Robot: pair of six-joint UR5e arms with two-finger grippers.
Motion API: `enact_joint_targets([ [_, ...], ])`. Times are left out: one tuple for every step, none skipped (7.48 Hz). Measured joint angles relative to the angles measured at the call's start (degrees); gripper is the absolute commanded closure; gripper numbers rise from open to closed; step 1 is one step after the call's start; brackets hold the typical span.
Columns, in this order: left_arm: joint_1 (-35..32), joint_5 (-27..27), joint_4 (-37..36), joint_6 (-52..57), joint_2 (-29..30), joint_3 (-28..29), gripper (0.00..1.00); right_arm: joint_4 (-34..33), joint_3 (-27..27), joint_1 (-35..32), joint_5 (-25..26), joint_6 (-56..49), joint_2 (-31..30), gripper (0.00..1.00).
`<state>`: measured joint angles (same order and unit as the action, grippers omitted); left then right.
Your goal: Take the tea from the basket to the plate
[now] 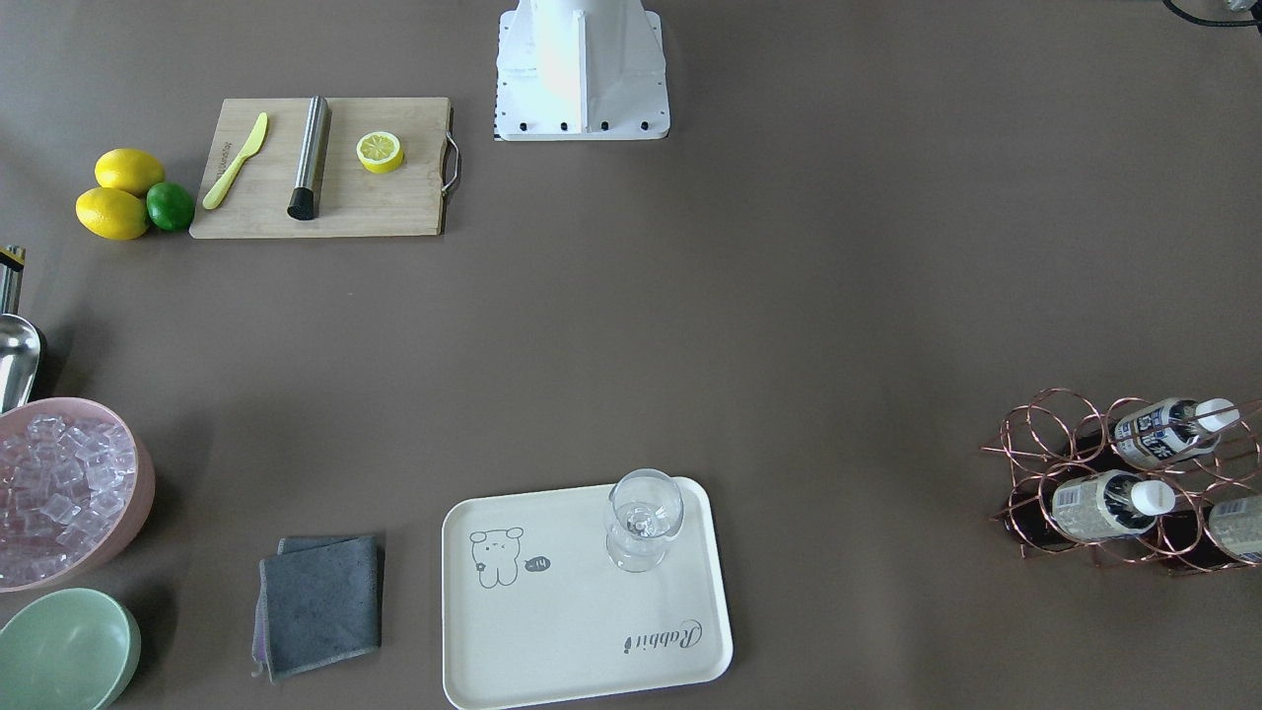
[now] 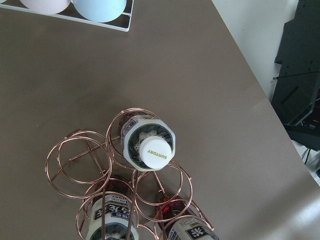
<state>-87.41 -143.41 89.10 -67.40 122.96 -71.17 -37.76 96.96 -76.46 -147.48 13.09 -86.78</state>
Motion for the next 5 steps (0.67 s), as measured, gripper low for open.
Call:
enact_joint_targets([
  [0.28, 0.00, 0.09, -1.64, -0.04, 0.35, 0.02, 2.21, -0.51, 2.05, 0.62, 1.12, 1.78, 0.00],
  [-0.24, -0.35, -0.11, -2.17, -0.24, 0.46, 0.02, 3.46, -0.49, 3.65, 1.11, 3.29, 3.30, 0.00],
  [-0.64, -0.96, -0.40, -2.28, -0.41, 0.49, 0.02, 4.77, -0.24, 5.37, 1.81, 6.08, 5.08, 0.00],
  [-0.80, -1.64, -0.89, -2.55, -0.45, 0.54, 0.02, 5.62, 0.37, 6.61, 3.25, 11.51, 6.05, 0.00],
  [-0.77, -2.30, -2.25, -3.01, -0.37, 0.52, 0.02, 6.56, 0.80, 8.01, 4.47, 15.98, 6.50, 0.00],
])
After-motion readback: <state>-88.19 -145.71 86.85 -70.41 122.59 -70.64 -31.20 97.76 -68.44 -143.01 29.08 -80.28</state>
